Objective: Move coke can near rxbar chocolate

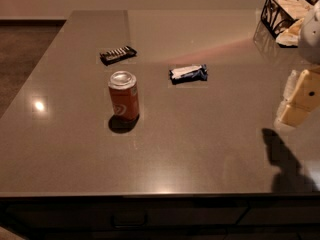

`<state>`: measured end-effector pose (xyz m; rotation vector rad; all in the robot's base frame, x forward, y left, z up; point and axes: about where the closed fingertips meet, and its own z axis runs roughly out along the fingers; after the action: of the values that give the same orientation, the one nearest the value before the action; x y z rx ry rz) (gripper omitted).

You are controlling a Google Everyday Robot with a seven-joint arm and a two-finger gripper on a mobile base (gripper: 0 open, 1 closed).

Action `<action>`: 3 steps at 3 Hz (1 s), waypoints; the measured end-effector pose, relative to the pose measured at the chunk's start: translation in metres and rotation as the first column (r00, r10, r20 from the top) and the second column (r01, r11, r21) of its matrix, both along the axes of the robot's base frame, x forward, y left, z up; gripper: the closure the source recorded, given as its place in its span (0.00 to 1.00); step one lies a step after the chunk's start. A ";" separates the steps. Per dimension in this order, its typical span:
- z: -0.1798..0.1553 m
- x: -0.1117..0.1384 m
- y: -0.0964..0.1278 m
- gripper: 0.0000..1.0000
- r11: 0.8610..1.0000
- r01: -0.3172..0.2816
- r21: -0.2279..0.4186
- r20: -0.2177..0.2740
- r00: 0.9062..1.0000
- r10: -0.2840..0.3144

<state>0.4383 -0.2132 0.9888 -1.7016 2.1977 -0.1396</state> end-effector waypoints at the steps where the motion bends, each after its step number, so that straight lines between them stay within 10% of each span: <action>1: 0.001 0.000 0.001 0.00 1.000 0.000 0.001 0.003 1.000 0.000; 3: 0.001 0.019 0.101 0.00 0.975 -0.168 0.147 0.036 0.986 0.164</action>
Offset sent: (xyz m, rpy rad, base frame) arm 0.0281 0.0885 0.0050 0.1686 -0.0275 0.1462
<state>0.4571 -0.1118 0.9894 -1.7794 1.9843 0.0468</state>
